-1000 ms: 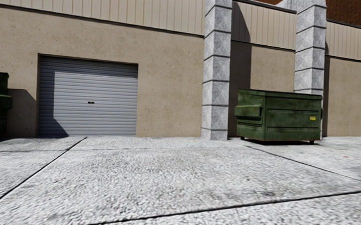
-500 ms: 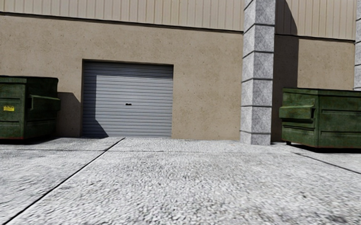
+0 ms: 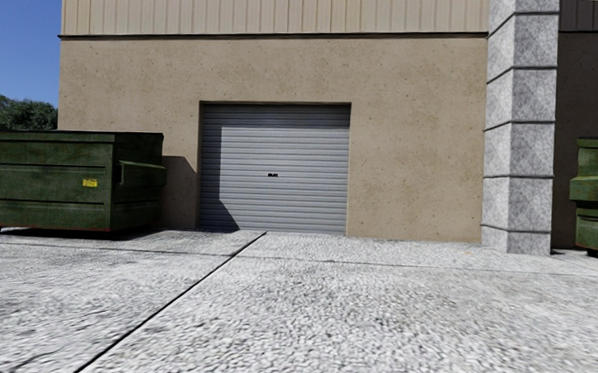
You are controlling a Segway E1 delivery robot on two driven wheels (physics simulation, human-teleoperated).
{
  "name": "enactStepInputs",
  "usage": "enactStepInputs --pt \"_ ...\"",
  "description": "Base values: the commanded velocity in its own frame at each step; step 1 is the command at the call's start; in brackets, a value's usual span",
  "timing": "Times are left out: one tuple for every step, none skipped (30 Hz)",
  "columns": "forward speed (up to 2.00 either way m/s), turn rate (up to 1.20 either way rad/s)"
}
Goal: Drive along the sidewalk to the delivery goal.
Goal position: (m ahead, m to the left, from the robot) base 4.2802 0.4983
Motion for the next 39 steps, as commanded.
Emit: enactStepInputs --pt "0.79 0.50" --pt "0.80 0.00" --pt "0.80 0.00" --pt "0.80 0.00" --pt "0.80 0.00" --pt "0.80 0.00" --pt "0.79 0.00" --pt "0.79 0.00" --pt "0.83 0.00" --pt "0.88 0.00" --pt "0.89 0.00" --pt "0.89 0.00" --pt "0.90 0.00" --pt "0.90 0.00" --pt "0.90 0.00" --pt "0.90 0.00" --pt "0.90 0.00" --pt "0.90 0.00" --pt "0.89 0.00" --pt "0.89 0.00" --pt "0.89 0.00" --pt "0.89 0.00" --pt "0.89 0.00" --pt "0.88 0.00" --pt "0.88 0.00" --pt "0.88 0.00" --pt "0.88 0.00" --pt "0.88 0.00" --pt "0.88 0.00" --pt "0.88 0.00" --pt "0.86 0.00" --pt "0.86 0.00" --pt "0.85 0.00" --pt "0.83 0.00" --pt "0.83 0.00" --pt "0.83 0.00" --pt "0.82 0.00" --pt "0.82 0.00" --pt "0.82 0.00"
